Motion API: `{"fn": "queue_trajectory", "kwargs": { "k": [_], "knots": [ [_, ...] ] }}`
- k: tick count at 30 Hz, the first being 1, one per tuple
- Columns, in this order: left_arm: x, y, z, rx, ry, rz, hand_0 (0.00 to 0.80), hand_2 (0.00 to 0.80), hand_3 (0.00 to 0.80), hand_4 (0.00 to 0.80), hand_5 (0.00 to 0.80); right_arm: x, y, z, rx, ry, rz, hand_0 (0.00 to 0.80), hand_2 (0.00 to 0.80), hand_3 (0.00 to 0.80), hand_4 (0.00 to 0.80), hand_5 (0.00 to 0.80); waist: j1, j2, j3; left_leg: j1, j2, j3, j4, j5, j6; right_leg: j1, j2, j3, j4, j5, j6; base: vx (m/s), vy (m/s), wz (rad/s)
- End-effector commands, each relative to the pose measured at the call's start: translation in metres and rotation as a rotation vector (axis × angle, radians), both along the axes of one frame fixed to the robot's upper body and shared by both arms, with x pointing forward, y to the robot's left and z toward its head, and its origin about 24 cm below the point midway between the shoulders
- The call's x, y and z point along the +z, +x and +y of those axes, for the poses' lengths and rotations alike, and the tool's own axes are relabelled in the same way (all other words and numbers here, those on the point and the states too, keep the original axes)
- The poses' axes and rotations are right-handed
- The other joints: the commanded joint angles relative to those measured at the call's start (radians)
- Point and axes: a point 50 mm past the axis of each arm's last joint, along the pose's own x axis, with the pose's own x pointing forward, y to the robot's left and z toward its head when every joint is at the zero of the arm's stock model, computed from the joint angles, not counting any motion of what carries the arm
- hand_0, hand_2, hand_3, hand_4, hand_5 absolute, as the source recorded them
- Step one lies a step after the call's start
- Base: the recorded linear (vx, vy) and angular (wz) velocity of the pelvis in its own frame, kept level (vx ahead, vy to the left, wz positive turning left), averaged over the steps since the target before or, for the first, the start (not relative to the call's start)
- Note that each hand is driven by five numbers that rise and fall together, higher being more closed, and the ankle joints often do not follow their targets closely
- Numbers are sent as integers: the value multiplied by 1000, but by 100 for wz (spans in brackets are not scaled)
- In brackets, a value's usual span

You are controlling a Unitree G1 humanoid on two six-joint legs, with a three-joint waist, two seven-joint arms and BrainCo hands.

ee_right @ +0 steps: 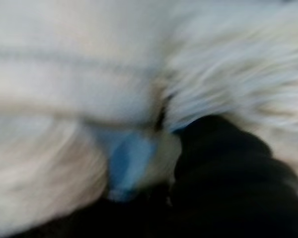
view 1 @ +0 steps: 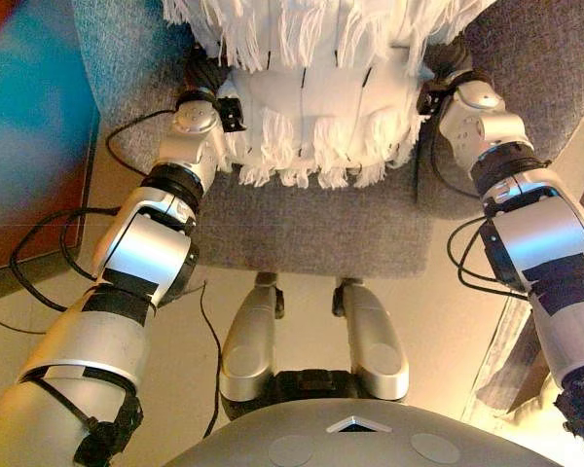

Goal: Pick up the cushion and take it to the sofa

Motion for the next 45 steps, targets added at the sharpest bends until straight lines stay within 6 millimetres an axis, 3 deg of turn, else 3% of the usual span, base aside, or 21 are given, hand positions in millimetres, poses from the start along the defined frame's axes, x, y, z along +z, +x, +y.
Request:
{"fn": "queue_trajectory", "kwargs": {
  "k": [1,4,7,8,11,12,16,19,22,25,28,30,32,33,35,37,41,45],
  "knots": [
    [21,2,16,74,-44,-88,0,0,0,0,0,28,-3,-28,-107,-27,-100,0,0,0,0,0,-15,28,34,-31,4,33,71,-76,-45,-53,-51,-9,113,-97,70,0,0,0],
    [11,-6,39,160,-65,-98,0,0,0,0,0,26,-11,-49,-178,-18,-146,0,0,0,0,0,-9,30,34,-18,3,39,78,-83,-44,-39,-55,-25,119,-107,68,0,0,0],
    [-18,-21,78,296,-89,-36,0,0,0,0,0,14,-22,-76,-250,-8,-169,0,0,0,0,0,-3,27,16,0,1,45,89,-98,-44,-18,-65,-49,124,-123,67,0,0,0],
    [-38,-34,103,373,-102,15,0,0,0,0,0,1,-32,-95,-310,-8,-155,0,0,0,0,0,-1,24,-1,13,0,49,94,-106,-44,-2,-68,-62,126,-132,65,17,-4,-5],
    [-68,-64,147,539,-109,91,0,0,0,0,0,-31,-59,-137,-446,21,-117,0,0,0,0,0,-3,17,-44,53,3,56,100,-126,-43,40,-71,-80,129,-155,59,53,-8,-8],
    [-71,-68,151,563,-108,96,0,0,0,0,0,-36,-63,-141,-465,30,-115,0,0,0,0,0,-3,16,-52,54,3,57,101,-125,-43,42,-72,-81,127,-153,58,71,-9,1],
    [-110,-119,198,784,-95,222,0,0,0,0,0,-99,-116,-185,-658,55,-24,0,0,0,0,0,-6,12,-134,125,10,63,102,-160,-44,127,-69,-100,111,-181,52,72,-25,10],
    [-146,-153,207,816,-55,332,0,0,0,0,0,-143,-153,-196,-741,30,92,0,0,0,0,0,-9,10,-188,179,12,59,82,-169,-44,186,-59,-104,89,-186,51,92,-47,13],
    [-203,-197,196,733,-53,542,0,0,0,0,0,-197,-200,-197,-779,-45,308,0,0,0,0,0,-9,7,-246,229,13,51,71,-175,-38,234,-47,-100,81,-191,49,86,-54,4],
    [-254,-248,175,643,-35,781,0,0,0,0,0,-252,-260,-192,-833,49,544,0,0,0,0,0,-3,7,-310,288,13,47,52,-178,-31,294,-32,-98,65,-195,44,173,-41,1],
    [-299,-309,141,584,-60,1029,0,0,0,0,0,-309,-325,-156,-862,129,813,0,0,0,0,0,6,5,-358,349,12,41,31,-186,-20,352,-17,-92,54,-203,39,154,-54,-6],
    [-310,-331,131,561,-61,1121,0,0,0,0,0,-327,-347,-137,-870,213,904,0,0,0,0,0,8,2,-368,374,13,42,21,-189,-17,377,-12,-92,47,-207,37,72,-53,-1],
    [-326,-366,110,522,-70,1270,0,0,0,0,0,-350,-378,-104,-826,279,1064,0,0,0,0,0,7,-5,-385,408,14,43,9,-196,-11,410,-6,-86,41,-213,36,73,-71,3],
    [-328,-371,107,513,-76,1292,0,0,0,0,0,-352,-381,-99,-804,284,1094,0,0,0,0,0,7,-6,-386,414,14,44,7,-197,-11,415,-5,-85,40,-213,36,58,-57,2],
    [-338,-393,85,465,-116,1400,0,0,0,0,0,-366,-398,-68,-712,289,1235,0,0,0,0,0,4,-12,-398,438,15,47,4,-207,-7,438,-1,-78,37,-218,33,47,-44,4],
    [-342,-398,72,409,-125,1442,0,0,0,0,0,-372,-404,-50,-613,299,1317,0,0,0,0,0,4,-14,-404,451,16,49,3,-213,-4,453,1,-77,31,-221,31,19,-33,1],
    [-347,-394,51,261,-130,1481,0,0,0,0,0,-377,-401,-26,-468,308,1386,0,0,0,0,0,6,-15,-413,473,17,46,-1,-226,1,478,5,-78,21,-226,29,3,-35,-2],
    [-347,-380,45,187,-109,1451,0,0,0,0,0,-378,-392,-20,-335,262,1382,0,0,0,0,0,6,-13,-418,483,19,46,-6,-230,2,489,6,-84,13,-229,29,-11,-23,-8]
  ]
}}
